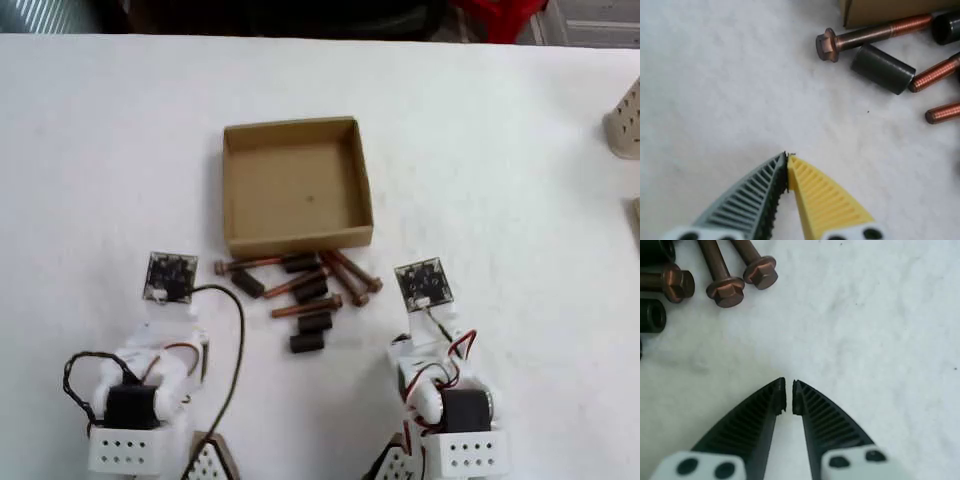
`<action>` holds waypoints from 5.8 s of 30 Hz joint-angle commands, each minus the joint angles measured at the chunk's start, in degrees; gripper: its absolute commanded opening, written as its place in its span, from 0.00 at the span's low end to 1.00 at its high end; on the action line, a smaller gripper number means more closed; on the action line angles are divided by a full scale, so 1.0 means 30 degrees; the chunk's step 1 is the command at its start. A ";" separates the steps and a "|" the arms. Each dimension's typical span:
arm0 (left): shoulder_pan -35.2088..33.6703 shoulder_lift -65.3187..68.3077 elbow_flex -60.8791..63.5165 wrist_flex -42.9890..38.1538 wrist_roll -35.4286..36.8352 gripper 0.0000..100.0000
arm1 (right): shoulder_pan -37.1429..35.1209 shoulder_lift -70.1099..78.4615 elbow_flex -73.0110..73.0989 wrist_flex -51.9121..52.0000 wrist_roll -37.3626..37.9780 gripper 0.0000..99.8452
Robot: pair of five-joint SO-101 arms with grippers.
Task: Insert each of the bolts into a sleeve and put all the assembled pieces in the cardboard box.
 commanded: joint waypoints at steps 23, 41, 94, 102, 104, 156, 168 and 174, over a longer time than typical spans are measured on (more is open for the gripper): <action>0.0190 -0.0103 -0.0029 -0.0147 -0.0234 0.02 | -0.0132 -0.0073 0.0176 -0.0308 0.0088 0.02; 0.0190 -0.0103 -0.0029 -0.0147 -0.0234 0.02 | -0.0220 -0.0073 0.0176 -0.0308 0.0147 0.02; -0.3883 -0.0103 -0.0205 -0.4308 -0.0293 0.02 | 0.5553 -0.0044 0.0147 -0.3531 0.4894 0.02; -0.3590 -0.0103 -0.0410 -0.3253 -0.4542 0.02 | 0.5582 -0.0073 0.0088 -0.3531 0.7473 0.02; -0.3619 -0.0015 -0.0586 -0.3194 -0.4542 0.02 | 0.4234 -0.0073 -0.0147 -0.3531 0.7473 0.02; -0.5465 -0.0073 -0.0733 -0.3048 -0.3604 0.12 | -1.3700 3.9487 -3.2527 -0.1949 0.3429 0.15; -0.5465 -0.0073 -0.0733 -0.3077 -0.3604 0.12 | -1.3729 4.1626 -3.3260 -0.2418 0.3458 0.14; -0.5465 -0.0073 -0.0733 -0.3018 -0.3604 0.12 | -1.3289 4.2945 -3.3260 -0.3150 0.4073 0.14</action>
